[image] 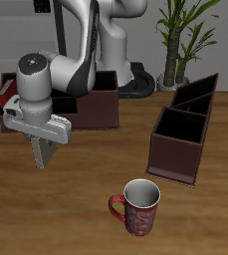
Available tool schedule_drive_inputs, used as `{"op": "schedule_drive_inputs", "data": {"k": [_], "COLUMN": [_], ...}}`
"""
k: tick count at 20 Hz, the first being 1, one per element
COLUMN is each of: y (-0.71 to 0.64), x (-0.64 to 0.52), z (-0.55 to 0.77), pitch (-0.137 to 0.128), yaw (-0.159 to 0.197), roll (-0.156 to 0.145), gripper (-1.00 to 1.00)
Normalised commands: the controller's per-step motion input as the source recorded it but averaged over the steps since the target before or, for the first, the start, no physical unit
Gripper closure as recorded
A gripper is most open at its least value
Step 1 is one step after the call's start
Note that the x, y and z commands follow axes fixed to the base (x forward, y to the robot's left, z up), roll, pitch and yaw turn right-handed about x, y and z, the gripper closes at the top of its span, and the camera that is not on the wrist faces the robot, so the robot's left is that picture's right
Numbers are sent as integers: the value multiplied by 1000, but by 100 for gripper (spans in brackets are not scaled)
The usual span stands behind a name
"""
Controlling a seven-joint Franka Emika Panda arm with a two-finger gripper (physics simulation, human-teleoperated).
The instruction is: Place the red book into the back desk caddy's left compartment and place the black book into the back desk caddy's left compartment and place the yellow book into the left desk caddy's right compartment
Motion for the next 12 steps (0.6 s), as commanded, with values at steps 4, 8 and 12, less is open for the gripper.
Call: {"op": "schedule_drive_inputs", "data": {"k": [4, 8, 12], "y": [-47, 15, 246], "x": [-20, 86, 179], "z": [163, 253, 544], "pitch": [-11, 6, 36], "yaw": [-19, -37, 45], "roll": [-21, -18, -69], "gripper": [100, 100, 100]}}
